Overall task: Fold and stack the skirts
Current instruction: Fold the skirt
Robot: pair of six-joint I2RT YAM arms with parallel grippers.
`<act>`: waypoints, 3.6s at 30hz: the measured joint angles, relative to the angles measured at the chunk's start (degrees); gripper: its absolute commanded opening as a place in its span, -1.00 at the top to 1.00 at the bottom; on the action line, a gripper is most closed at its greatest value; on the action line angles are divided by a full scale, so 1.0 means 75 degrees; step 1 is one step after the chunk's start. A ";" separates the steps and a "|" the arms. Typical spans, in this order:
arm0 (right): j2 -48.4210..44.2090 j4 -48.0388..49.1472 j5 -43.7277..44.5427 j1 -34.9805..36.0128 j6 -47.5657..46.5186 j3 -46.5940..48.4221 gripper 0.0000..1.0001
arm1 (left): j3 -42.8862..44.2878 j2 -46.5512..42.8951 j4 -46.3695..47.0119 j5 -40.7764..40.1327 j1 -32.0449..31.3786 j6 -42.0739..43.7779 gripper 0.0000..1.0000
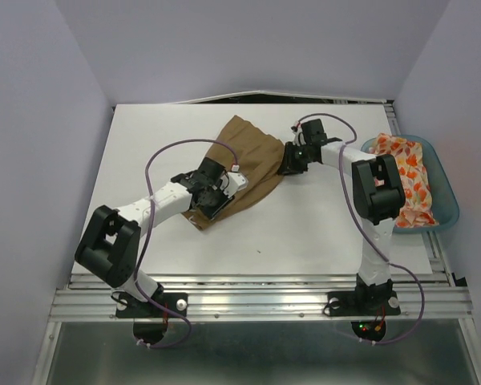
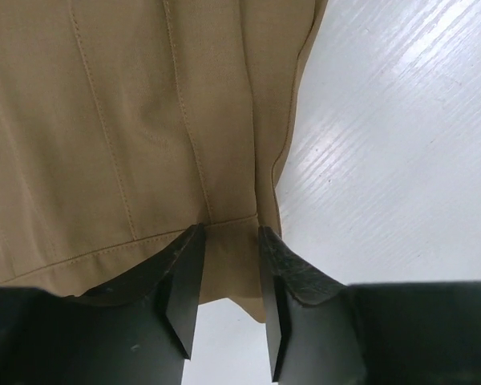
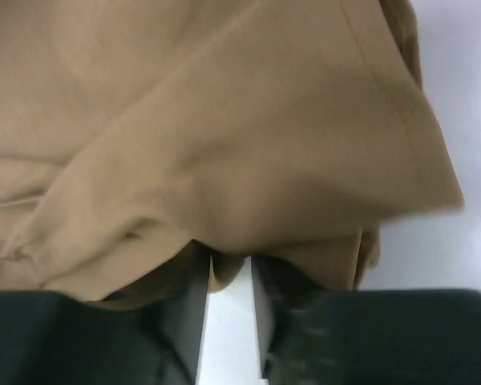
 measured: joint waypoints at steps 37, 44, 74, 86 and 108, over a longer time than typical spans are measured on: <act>-0.1999 0.4118 -0.1763 0.0504 0.4817 -0.3809 -0.10 | 0.1346 0.0519 0.0318 -0.0012 -0.0510 -0.1629 -0.07; -0.1131 0.5362 -0.1955 0.1422 0.5374 -0.3812 -0.07 | 0.1343 0.0723 0.0423 -0.0044 -0.0720 -0.1679 -0.03; -0.0172 0.6647 -0.1950 0.1862 0.5761 -0.3931 0.79 | 0.1326 0.1897 0.0635 -0.0825 -0.0906 -0.1897 0.72; -0.0064 0.6840 -0.1950 0.1853 0.5741 -0.3937 0.99 | 0.1326 0.1545 0.0536 -0.0516 -0.0909 -0.1810 1.00; -0.0064 0.6849 -0.1932 0.1853 0.5715 -0.3937 0.99 | 0.1215 0.0959 0.0044 0.0338 -0.1268 -0.1411 1.00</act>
